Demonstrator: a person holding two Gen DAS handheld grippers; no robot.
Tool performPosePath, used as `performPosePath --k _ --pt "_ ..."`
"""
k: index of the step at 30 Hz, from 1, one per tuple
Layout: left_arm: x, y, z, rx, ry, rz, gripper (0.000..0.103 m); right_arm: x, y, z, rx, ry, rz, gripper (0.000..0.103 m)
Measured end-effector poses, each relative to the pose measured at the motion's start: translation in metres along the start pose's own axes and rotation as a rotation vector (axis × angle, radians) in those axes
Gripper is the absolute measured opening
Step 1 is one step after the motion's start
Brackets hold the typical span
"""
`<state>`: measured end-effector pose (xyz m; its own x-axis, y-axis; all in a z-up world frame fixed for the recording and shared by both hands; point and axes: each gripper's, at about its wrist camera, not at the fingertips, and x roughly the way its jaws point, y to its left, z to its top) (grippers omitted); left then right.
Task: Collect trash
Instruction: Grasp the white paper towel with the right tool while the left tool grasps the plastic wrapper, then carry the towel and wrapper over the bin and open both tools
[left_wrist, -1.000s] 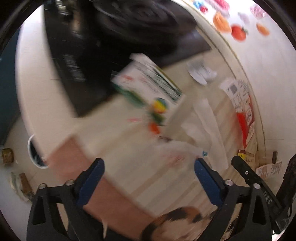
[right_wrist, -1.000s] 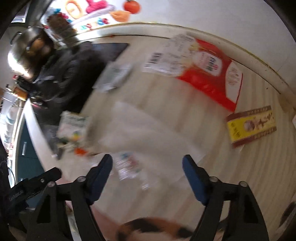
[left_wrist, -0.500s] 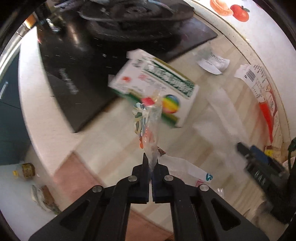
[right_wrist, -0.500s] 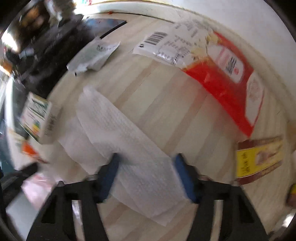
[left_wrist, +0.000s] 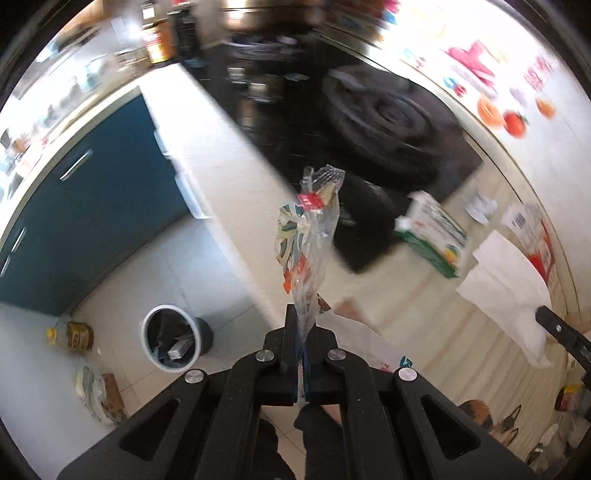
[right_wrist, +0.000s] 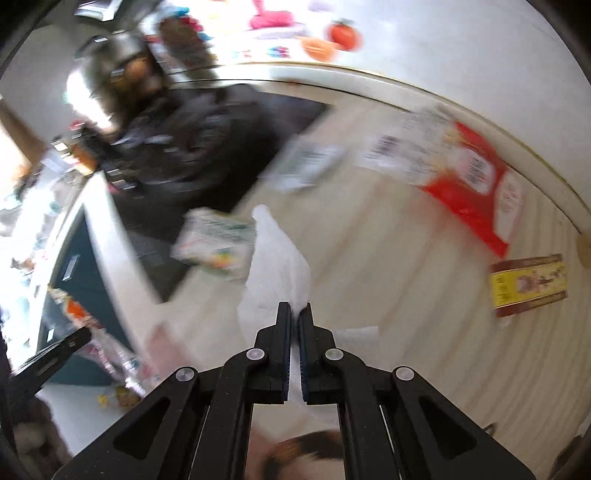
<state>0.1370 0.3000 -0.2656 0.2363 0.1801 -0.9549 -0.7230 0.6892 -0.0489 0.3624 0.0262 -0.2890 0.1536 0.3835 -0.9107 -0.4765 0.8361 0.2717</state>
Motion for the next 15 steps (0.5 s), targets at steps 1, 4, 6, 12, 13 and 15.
performPosePath --k 1,4,6,12,13,15 --pt "0.001 0.013 0.0 -0.021 -0.007 0.009 0.0 -0.002 0.022 -0.003 -0.024 0.004 0.03 0.004" --pt "-0.009 0.067 -0.01 -0.1 -0.019 0.042 0.0 0.0 0.078 -0.019 -0.087 0.025 0.105 0.004" --pt "-0.013 0.111 -0.021 -0.162 -0.025 0.075 0.0 0.008 0.132 -0.037 -0.152 0.058 0.16 0.004" --pt "0.011 0.245 -0.07 -0.346 0.025 0.195 0.0 0.076 0.266 -0.098 -0.31 0.206 0.243 0.004" --pt "0.02 0.256 -0.075 -0.363 0.038 0.207 0.0 0.097 0.29 -0.113 -0.334 0.246 0.25 0.004" --pt "0.049 0.3 -0.094 -0.414 0.084 0.229 0.0 0.134 0.323 -0.139 -0.367 0.3 0.245 0.004"
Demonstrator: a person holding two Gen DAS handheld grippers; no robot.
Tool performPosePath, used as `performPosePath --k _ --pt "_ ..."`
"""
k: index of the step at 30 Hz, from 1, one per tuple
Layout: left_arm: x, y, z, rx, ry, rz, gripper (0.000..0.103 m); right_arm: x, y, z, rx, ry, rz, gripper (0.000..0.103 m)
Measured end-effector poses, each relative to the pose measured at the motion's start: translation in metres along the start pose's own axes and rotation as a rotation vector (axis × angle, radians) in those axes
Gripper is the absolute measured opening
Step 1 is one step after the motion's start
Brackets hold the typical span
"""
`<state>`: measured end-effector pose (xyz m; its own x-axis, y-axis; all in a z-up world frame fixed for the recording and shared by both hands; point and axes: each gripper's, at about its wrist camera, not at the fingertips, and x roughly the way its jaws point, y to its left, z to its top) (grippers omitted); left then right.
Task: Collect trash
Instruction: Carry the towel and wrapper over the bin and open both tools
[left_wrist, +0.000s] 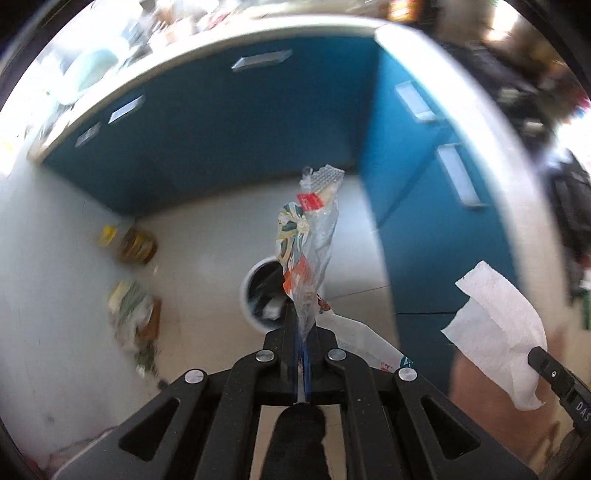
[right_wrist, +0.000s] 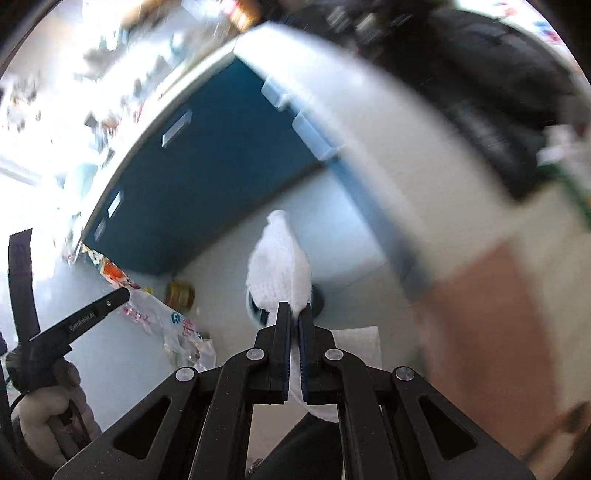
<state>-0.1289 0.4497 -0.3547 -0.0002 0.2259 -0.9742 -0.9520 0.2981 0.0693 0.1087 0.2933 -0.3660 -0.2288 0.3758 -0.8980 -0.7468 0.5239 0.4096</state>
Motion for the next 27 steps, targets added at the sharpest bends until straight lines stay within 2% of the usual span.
performPosePath --k 2,5,6,7,8,10,13,14,16,17,21,24,27 --pt "0.042 0.026 0.001 -0.03 0.04 0.021 0.0 0.06 0.026 -0.003 -0.026 0.064 -0.007 0.004" --pt "0.126 0.061 0.001 -0.075 0.113 0.045 0.0 0.142 0.051 -0.009 -0.04 0.135 -0.027 0.004" --pt "0.155 0.071 0.001 -0.09 0.134 0.047 0.0 0.182 0.057 -0.012 -0.038 0.163 -0.034 0.004" --pt "0.181 0.078 0.0 -0.1 0.151 0.052 0.0 0.203 0.059 -0.013 -0.035 0.177 -0.035 0.004" --pt "0.221 0.086 -0.001 -0.113 0.179 0.057 0.0 0.245 0.062 -0.016 -0.035 0.206 -0.045 0.004" --pt "0.27 0.093 -0.002 -0.125 0.204 0.067 0.0 0.299 0.062 -0.024 -0.033 0.236 -0.057 0.004" --pt "0.35 0.106 -0.002 -0.141 0.239 0.077 0.0 0.401 0.057 -0.031 -0.018 0.304 -0.073 0.004" --pt "0.382 0.108 -0.003 -0.144 0.249 0.078 0.0 0.428 0.054 -0.033 -0.009 0.326 -0.071 0.004" --pt "0.423 0.113 -0.003 -0.148 0.262 0.086 0.0 0.472 0.046 -0.04 0.007 0.354 -0.075 0.004" --pt "0.434 0.116 -0.004 -0.15 0.265 0.083 0.0 0.501 0.041 -0.045 0.015 0.372 -0.079 0.004" --pt "0.492 0.118 -0.008 -0.162 0.295 0.071 0.0 0.562 0.027 -0.055 0.02 0.405 -0.092 0.004" --pt "0.519 0.112 -0.011 -0.154 0.324 0.051 0.002 0.595 0.017 -0.061 0.027 0.427 -0.094 0.004" --pt "0.528 0.109 -0.011 -0.143 0.345 0.023 0.005 0.613 0.013 -0.059 0.035 0.439 -0.089 0.005"
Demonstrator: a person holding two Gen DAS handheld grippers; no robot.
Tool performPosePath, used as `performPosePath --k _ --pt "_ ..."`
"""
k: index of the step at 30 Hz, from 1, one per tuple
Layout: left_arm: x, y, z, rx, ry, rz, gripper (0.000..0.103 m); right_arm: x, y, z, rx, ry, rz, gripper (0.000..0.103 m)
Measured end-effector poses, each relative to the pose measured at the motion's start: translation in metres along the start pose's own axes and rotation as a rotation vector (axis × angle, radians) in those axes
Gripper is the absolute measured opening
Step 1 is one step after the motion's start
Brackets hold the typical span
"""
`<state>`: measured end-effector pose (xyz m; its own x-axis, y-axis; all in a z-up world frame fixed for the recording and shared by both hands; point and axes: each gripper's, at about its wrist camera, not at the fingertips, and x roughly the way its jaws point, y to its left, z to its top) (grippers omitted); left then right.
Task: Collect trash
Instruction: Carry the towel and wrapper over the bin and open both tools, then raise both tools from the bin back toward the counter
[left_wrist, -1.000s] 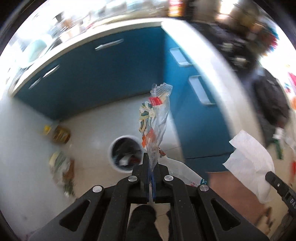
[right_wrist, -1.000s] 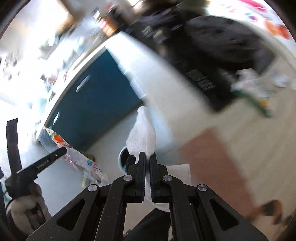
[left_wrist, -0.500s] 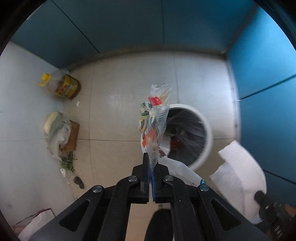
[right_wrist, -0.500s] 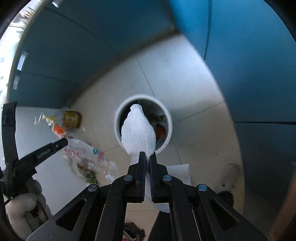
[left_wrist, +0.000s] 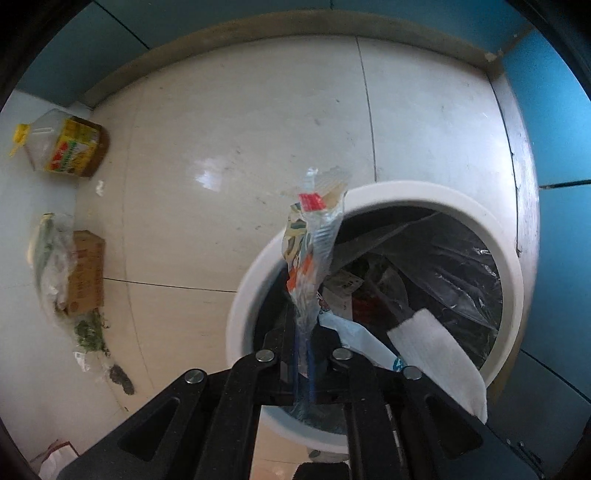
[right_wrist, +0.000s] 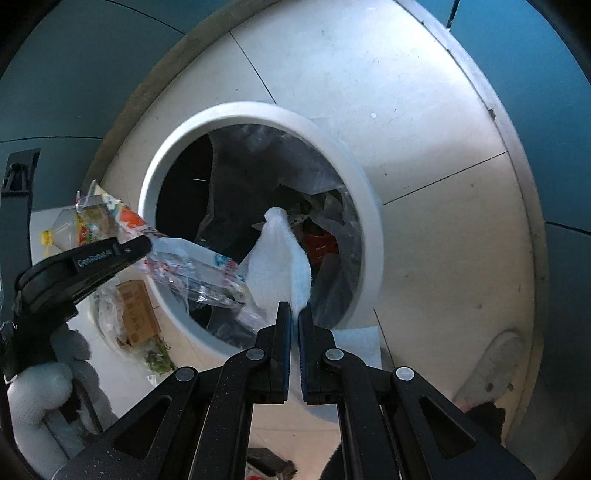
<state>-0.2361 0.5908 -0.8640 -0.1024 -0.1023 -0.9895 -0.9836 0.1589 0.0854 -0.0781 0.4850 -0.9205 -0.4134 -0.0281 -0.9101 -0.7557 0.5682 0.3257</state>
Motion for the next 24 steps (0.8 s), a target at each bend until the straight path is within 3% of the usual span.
performPosePath --k 3,5,6,7,9,13,15,17,19,24 --pt "0.001 -0.004 -0.002 0.019 0.024 -0.026 0.006 0.003 0.003 0.007 0.009 0.01 0.018 0.008" --pt "-0.001 -0.003 -0.003 0.029 0.03 -0.032 0.01 0.001 0.002 0.01 0.012 0.009 0.026 0.031" --pt "-0.004 -0.001 -0.004 0.028 0.027 -0.039 0.028 -0.001 0.002 0.01 0.014 0.004 0.027 0.039" --pt "-0.006 -0.002 -0.003 0.025 0.023 -0.045 0.064 -0.003 0.002 0.01 0.018 -0.003 0.034 0.051" --pt "-0.015 0.004 -0.005 0.018 0.001 -0.04 0.096 -0.012 0.002 0.009 0.019 -0.013 0.03 0.055" --pt "-0.028 0.014 -0.009 -0.003 -0.008 -0.064 0.096 -0.028 0.002 0.004 -0.004 -0.042 -0.003 0.064" --pt "-0.037 0.019 -0.016 -0.002 -0.027 -0.052 0.096 -0.032 0.004 0.003 -0.032 -0.061 -0.033 0.074" --pt "-0.045 0.021 -0.022 0.002 -0.047 -0.042 0.096 -0.036 0.007 0.001 -0.061 -0.077 -0.059 0.093" --pt "-0.052 0.023 -0.029 0.012 -0.07 -0.026 0.096 -0.042 0.011 -0.005 -0.105 -0.099 -0.111 0.101" --pt "-0.088 0.029 -0.054 0.032 -0.134 0.004 0.096 -0.063 0.019 -0.019 -0.165 -0.147 -0.183 0.102"
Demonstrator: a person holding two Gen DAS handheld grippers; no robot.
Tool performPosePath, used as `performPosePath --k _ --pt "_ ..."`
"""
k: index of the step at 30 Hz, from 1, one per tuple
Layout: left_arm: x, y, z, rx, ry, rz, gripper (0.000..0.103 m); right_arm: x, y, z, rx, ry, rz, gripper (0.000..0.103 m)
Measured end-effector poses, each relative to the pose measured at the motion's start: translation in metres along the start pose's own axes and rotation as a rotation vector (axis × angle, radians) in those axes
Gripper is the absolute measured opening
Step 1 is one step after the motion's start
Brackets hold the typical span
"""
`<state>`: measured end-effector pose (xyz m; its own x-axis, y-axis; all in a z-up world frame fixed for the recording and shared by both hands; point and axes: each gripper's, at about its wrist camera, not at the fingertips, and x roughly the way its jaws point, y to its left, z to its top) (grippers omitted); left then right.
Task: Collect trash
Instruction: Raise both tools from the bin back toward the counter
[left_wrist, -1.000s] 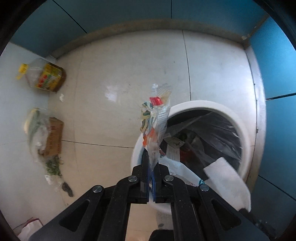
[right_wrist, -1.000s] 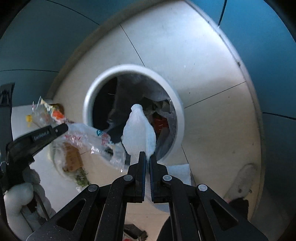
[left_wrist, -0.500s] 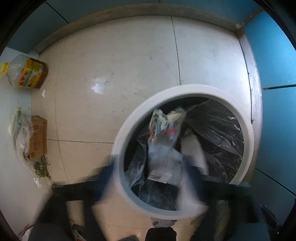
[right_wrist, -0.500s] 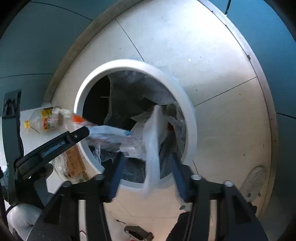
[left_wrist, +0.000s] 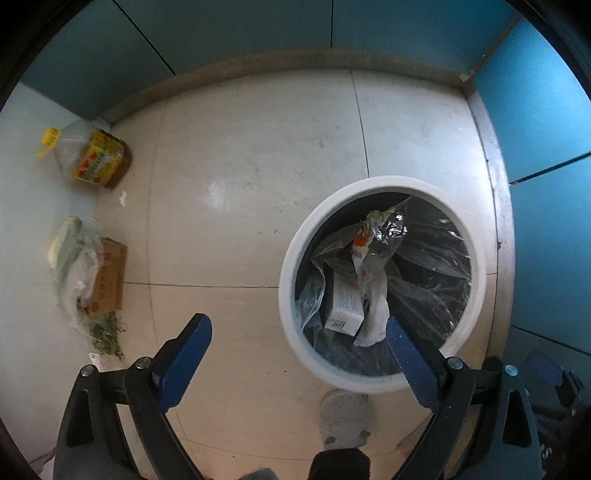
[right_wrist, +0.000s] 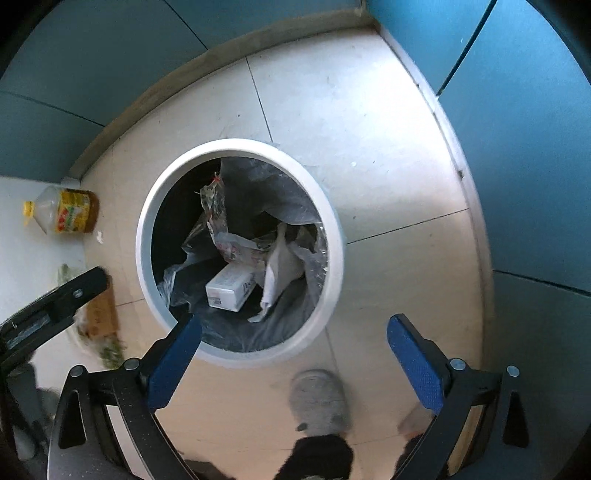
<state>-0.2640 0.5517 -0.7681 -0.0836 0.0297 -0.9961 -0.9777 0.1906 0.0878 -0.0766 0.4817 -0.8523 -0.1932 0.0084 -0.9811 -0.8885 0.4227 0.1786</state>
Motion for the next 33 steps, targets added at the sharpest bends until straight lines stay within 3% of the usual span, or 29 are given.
performPosePath --k 4,13,26,33 --pt "-0.043 0.003 -0.018 0.026 -0.052 0.029 0.096 -0.038 0.007 -0.012 -0.031 -0.043 -0.028 0.102" --pt "-0.151 0.01 -0.063 0.04 -0.086 0.028 0.096 -0.152 0.022 -0.052 -0.121 -0.127 -0.036 0.102" --pt "-0.352 0.005 -0.123 0.015 -0.141 -0.037 0.096 -0.393 0.017 -0.124 -0.169 -0.225 -0.002 0.102" --pt "-0.446 0.0 -0.155 0.016 -0.203 -0.021 0.096 -0.504 0.003 -0.16 -0.158 -0.294 0.063 0.102"
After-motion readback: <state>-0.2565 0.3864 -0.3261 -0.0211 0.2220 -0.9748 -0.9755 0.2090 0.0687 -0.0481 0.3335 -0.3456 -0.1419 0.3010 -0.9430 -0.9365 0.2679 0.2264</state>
